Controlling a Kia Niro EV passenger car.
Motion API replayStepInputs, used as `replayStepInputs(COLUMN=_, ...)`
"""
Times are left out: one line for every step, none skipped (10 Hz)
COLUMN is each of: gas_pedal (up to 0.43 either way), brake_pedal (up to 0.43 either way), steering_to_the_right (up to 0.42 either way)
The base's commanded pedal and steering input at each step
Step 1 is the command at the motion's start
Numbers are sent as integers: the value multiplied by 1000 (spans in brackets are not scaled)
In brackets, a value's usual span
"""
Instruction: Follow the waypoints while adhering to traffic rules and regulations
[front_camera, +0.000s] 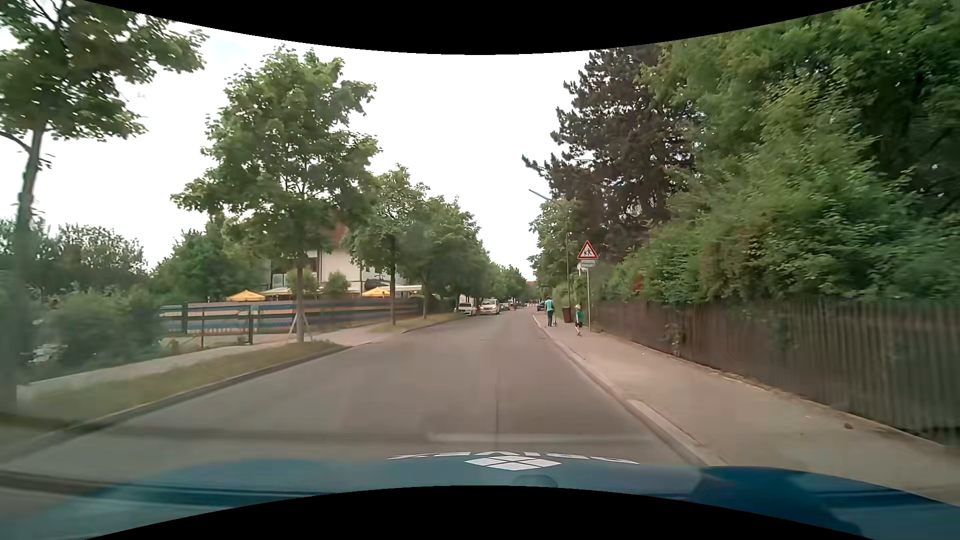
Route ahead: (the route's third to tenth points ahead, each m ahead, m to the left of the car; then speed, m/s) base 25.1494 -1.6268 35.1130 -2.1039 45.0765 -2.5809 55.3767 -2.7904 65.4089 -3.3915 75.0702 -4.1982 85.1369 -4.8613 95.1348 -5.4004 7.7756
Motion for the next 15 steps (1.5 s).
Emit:
replayStepInputs(gas_pedal=0, brake_pedal=0, steering_to_the_right=-1)
replayStepInputs(gas_pedal=47, brake_pedal=0, steering_to_the_right=-1)
replayStepInputs(gas_pedal=47, brake_pedal=0, steering_to_the_right=-1)
replayStepInputs(gas_pedal=59, brake_pedal=0, steering_to_the_right=-1)
replayStepInputs(gas_pedal=59, brake_pedal=0, steering_to_the_right=-1)
replayStepInputs(gas_pedal=67, brake_pedal=0, steering_to_the_right=-1)
replayStepInputs(gas_pedal=67, brake_pedal=0, steering_to_the_right=-1)
replayStepInputs(gas_pedal=67, brake_pedal=0, steering_to_the_right=-1)
replayStepInputs(gas_pedal=67, brake_pedal=0, steering_to_the_right=-1)
replayStepInputs(gas_pedal=67, brake_pedal=0, steering_to_the_right=-1)
replayStepInputs(gas_pedal=79, brake_pedal=0, steering_to_the_right=-1)
replayStepInputs(gas_pedal=98, brake_pedal=0, steering_to_the_right=-1)
replayStepInputs(gas_pedal=98, brake_pedal=0, steering_to_the_right=-1)
replayStepInputs(gas_pedal=110, brake_pedal=0, steering_to_the_right=0)
replayStepInputs(gas_pedal=118, brake_pedal=0, steering_to_the_right=0)
